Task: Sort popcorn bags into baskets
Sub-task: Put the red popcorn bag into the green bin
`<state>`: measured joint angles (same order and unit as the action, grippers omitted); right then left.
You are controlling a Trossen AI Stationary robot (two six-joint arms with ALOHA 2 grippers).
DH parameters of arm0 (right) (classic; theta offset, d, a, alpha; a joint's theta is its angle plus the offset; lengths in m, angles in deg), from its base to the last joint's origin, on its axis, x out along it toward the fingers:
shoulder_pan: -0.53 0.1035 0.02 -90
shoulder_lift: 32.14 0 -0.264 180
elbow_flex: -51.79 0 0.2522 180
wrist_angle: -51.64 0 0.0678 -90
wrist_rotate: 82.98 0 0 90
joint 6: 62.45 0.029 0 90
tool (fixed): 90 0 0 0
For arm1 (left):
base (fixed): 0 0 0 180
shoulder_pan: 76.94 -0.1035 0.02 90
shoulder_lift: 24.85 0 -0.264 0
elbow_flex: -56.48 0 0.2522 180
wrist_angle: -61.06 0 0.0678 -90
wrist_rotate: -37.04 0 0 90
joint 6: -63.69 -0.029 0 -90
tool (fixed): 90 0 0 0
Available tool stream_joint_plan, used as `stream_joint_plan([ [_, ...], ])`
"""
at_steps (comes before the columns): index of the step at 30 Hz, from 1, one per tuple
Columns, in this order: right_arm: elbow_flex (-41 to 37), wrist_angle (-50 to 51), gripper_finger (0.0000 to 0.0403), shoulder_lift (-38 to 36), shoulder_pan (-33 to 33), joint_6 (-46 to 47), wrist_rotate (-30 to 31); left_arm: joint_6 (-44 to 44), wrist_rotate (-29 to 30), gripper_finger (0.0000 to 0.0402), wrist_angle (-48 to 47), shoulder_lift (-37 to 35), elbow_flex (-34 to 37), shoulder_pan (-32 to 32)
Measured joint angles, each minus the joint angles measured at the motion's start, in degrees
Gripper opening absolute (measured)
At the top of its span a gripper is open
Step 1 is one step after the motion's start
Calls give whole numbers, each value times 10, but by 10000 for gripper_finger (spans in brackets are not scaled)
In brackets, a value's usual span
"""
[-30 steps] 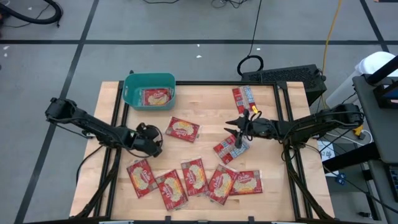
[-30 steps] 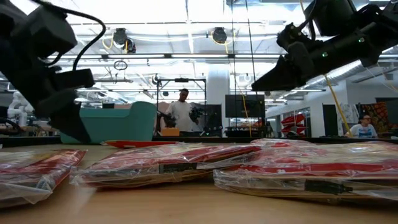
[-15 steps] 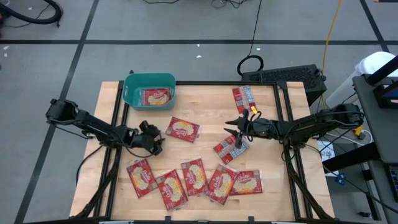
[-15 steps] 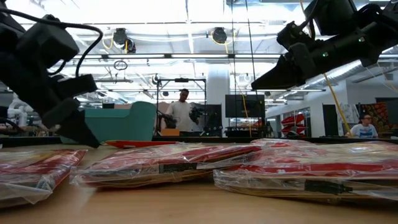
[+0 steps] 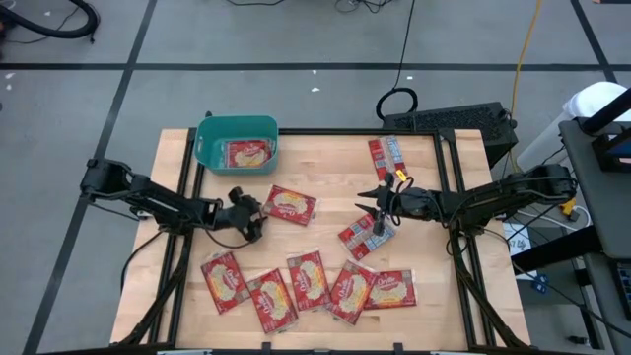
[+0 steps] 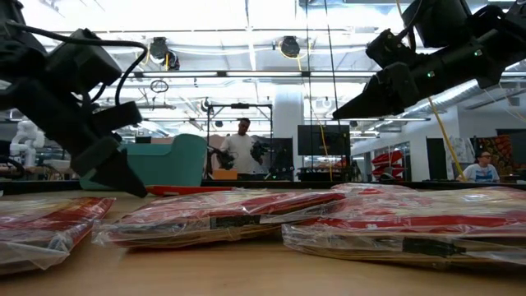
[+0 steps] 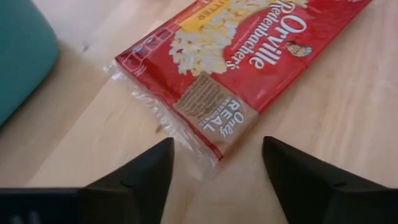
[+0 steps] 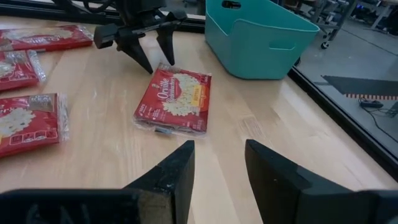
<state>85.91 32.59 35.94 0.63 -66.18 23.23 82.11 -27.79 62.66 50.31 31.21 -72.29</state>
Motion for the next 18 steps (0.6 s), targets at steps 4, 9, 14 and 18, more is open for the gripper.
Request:
stream_joint_plan([
  [4, 0, -10, 137, 0, 0, 8, 0, -47, -22, 163, 5, 0, 0, -16],
  [9, 0, -32, 137, 0, 0, 38, -5, -108, -26, 59, 26, 1, 1, -28],
  [14, 1, -45, 137, 4, 4, 83, -30, -183, -17, 9, 76, 0, 1, -35],
  [18, 20, -41, 137, 32, 22, 118, -29, -291, -15, 5, 158, 0, 1, -31],
])
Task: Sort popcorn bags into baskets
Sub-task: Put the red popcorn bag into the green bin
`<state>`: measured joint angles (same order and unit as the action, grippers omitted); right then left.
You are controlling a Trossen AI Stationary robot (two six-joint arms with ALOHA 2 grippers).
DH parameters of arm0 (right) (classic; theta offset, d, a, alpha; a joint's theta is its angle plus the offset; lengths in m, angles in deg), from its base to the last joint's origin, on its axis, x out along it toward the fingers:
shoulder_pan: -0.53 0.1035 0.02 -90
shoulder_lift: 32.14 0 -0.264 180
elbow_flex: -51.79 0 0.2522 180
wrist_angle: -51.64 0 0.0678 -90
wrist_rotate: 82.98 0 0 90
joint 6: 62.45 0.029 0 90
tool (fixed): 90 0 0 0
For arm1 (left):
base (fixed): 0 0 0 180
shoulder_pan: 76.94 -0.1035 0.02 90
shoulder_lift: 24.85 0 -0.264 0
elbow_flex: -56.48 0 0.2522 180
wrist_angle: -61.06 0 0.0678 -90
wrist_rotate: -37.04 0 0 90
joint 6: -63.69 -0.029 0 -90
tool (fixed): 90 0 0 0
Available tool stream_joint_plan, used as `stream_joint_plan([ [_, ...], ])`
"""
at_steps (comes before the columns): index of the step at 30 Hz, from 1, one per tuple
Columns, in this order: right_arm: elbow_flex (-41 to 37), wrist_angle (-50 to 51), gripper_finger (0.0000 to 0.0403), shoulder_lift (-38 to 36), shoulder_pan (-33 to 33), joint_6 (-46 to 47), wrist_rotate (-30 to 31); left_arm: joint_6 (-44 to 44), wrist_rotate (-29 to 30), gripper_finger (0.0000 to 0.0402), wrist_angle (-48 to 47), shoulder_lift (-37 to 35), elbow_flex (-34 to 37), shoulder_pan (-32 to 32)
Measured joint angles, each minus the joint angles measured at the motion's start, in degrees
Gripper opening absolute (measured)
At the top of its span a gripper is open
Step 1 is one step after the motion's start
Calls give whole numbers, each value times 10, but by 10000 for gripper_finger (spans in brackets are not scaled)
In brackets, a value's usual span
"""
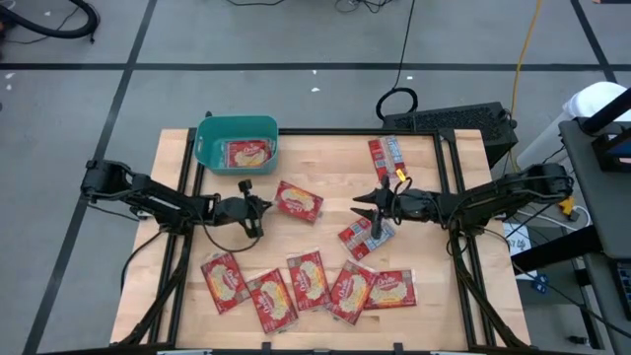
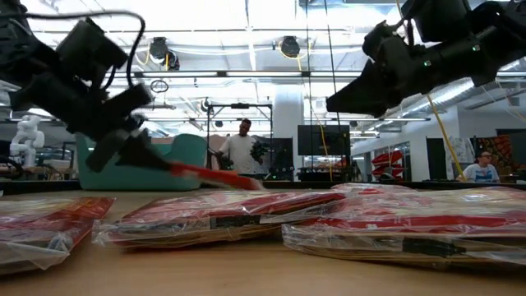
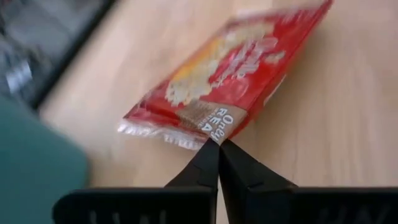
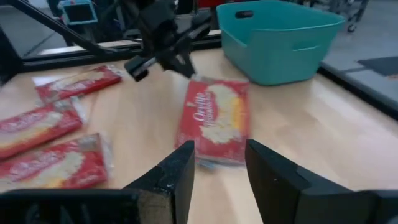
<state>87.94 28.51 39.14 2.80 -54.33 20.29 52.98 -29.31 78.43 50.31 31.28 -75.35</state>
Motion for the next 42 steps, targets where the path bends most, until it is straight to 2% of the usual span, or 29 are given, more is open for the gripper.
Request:
stream_joint_plan([
  [3, 35, 10, 137, 34, 11, 11, -1, -81, -1, 6, 70, 0, 0, 1],
  [7, 115, 90, 137, 88, 20, 0, -14, -199, -13, 4, 130, 0, -4, 4],
  [14, 264, 236, 137, 153, 12, -39, -23, -326, -25, 4, 136, 0, -54, 4],
  [18, 318, 279, 150, 159, -2, -78, -45, -356, -54, 6, 134, -1, -80, 3],
  [23, 360, 301, 194, 152, -16, -130, -45, -377, -105, 3, 131, 0, -94, 3],
  [28, 392, 315, 248, 152, -33, -146, -48, -372, -108, 3, 119, -1, -94, 4],
  [31, 392, 316, 267, 158, -43, -149, -90, -365, -108, 4, 120, -1, -94, 4],
  [34, 386, 315, 271, 170, -49, -137, -136, -366, -110, 5, 121, -1, -94, 7],
  [42, 371, 316, 256, 219, -53, -127, -151, -361, -131, 4, 114, -1, -94, 17],
])
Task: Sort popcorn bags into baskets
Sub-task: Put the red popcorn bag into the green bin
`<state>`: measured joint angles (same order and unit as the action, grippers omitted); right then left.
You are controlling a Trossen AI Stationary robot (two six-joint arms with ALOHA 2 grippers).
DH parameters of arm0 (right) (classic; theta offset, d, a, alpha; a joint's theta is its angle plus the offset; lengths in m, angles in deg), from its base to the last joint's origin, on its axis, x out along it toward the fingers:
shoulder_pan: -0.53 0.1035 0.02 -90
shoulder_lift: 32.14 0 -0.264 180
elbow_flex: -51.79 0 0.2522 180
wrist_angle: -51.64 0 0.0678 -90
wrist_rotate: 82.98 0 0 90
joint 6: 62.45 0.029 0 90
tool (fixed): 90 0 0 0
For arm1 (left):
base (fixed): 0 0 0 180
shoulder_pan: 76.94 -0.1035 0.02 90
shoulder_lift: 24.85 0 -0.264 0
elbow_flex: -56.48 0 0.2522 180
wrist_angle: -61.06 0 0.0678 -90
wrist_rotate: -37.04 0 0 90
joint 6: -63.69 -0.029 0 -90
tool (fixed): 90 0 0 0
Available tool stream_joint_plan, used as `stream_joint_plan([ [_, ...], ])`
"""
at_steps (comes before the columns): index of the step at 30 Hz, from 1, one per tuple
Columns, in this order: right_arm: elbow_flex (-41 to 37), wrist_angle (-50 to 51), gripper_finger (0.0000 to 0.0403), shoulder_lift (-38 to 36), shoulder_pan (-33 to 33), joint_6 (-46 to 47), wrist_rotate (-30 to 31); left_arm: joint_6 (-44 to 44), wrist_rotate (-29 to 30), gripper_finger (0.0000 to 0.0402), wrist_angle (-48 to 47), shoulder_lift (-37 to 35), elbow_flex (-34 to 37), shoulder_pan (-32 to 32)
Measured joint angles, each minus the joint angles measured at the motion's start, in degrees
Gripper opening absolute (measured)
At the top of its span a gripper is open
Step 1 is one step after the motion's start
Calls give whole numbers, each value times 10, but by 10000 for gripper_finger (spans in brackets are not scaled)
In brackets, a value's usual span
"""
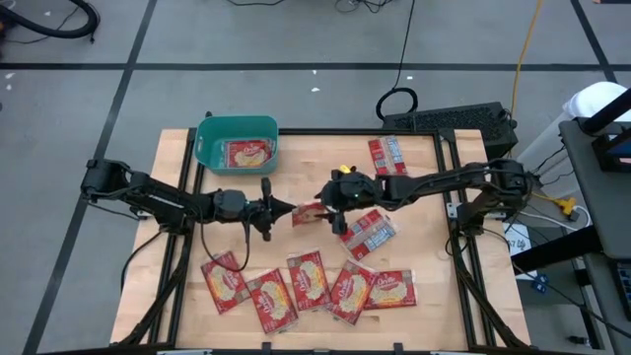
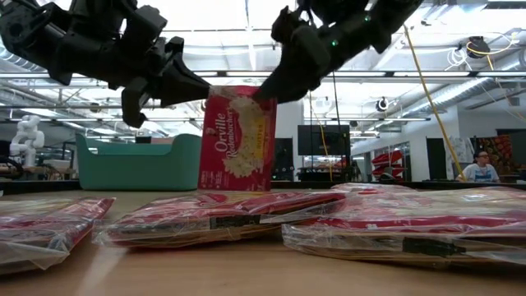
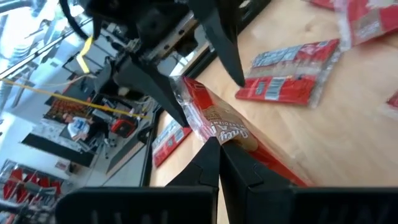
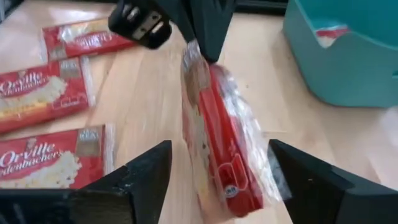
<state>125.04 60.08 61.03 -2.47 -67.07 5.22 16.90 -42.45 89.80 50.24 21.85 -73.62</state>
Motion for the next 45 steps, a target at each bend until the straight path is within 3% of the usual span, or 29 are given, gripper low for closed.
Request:
stream_joint_plan([
  [7, 0, -2, 208, 29, 1, -8, -45, 17, -1, 11, -11, 0, 0, 2],
  [14, 0, -1, 76, 33, 1, -9, -44, 84, -1, 9, -20, 0, 0, 2],
  [18, 0, 0, 14, 30, 1, -9, -43, 121, 32, 35, -17, 0, 0, 2],
  [25, 0, 38, 30, 12, 1, -11, -43, 197, 132, 130, -8, 0, 1, 2],
  [29, -7, 50, 15, -3, 0, 4, -43, 323, 136, 175, -8, 0, 1, -2],
  [32, -34, -6, 7, -3, 0, 29, -42, 396, 132, 196, -22, 0, 1, -11],
  [37, -103, -142, 17, -3, 4, 82, 0, 468, 98, 202, -43, 0, 1, -14],
  [45, -169, -300, 12, -10, 9, 67, 17, 520, 45, 177, -50, 0, 1, -9],
])
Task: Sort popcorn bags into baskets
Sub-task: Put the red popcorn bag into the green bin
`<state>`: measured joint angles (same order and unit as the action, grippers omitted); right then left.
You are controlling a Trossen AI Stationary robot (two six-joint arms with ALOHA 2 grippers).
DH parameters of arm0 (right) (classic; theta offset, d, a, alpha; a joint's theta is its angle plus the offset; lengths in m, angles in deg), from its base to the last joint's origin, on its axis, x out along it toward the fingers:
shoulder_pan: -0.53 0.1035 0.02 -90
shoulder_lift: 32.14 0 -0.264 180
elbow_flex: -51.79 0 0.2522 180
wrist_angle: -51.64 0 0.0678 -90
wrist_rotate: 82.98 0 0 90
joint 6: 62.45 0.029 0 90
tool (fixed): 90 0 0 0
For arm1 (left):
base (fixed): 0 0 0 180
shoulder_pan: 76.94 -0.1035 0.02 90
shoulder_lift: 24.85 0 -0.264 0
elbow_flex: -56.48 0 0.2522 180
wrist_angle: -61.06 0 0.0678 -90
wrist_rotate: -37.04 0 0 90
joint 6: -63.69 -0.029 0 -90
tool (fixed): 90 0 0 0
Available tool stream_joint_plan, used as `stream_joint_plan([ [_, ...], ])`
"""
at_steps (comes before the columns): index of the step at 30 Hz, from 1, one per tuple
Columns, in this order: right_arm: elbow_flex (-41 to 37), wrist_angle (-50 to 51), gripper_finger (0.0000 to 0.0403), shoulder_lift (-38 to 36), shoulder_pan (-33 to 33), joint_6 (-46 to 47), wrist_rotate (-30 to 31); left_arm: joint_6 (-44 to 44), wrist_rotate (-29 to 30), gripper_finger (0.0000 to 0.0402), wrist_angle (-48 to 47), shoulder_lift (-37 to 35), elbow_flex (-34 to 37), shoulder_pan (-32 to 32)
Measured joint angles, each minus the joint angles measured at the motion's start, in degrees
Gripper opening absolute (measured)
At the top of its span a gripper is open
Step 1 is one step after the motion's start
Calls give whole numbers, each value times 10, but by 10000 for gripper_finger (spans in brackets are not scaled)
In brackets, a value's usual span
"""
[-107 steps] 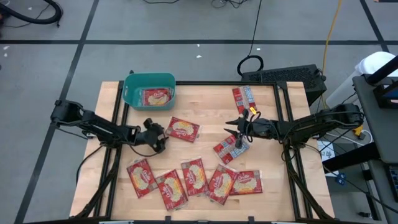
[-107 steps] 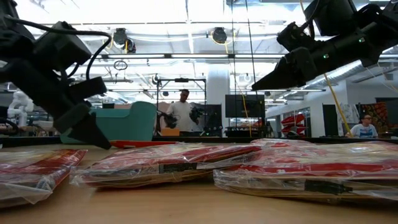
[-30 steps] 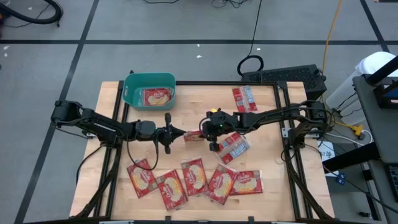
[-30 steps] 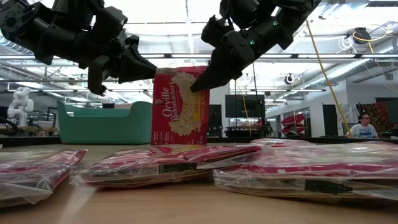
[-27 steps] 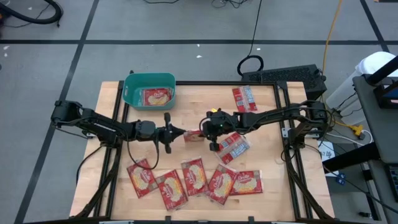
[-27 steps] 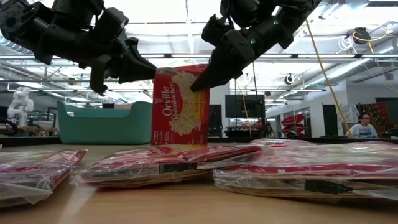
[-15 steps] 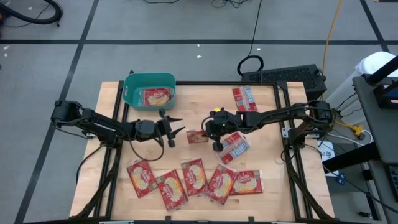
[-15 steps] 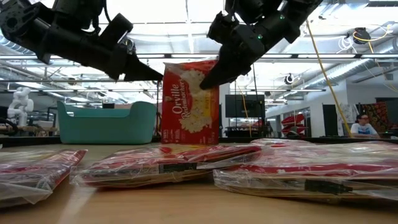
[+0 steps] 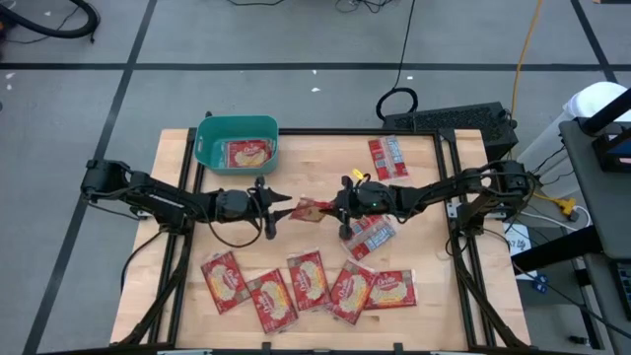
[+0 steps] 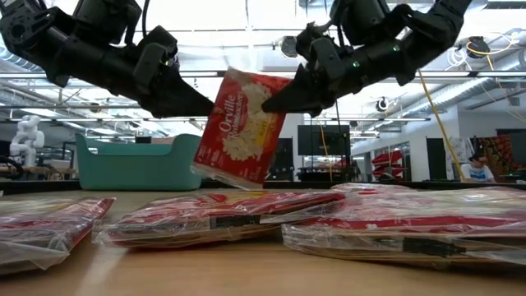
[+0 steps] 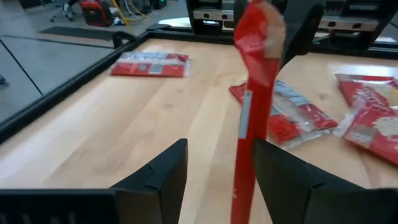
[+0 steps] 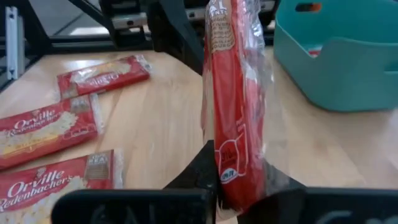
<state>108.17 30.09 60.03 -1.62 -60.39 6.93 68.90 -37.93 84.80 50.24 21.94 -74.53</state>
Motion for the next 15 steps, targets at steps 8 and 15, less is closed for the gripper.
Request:
stream_joint_plan([
  [8, -22, -78, 13, 0, 0, -40, 3, 15, 0, 176, -1, 0, 0, 7],
  [15, -22, -94, 13, -22, 0, -79, 1, 31, 0, 209, 3, 0, 0, 8],
])
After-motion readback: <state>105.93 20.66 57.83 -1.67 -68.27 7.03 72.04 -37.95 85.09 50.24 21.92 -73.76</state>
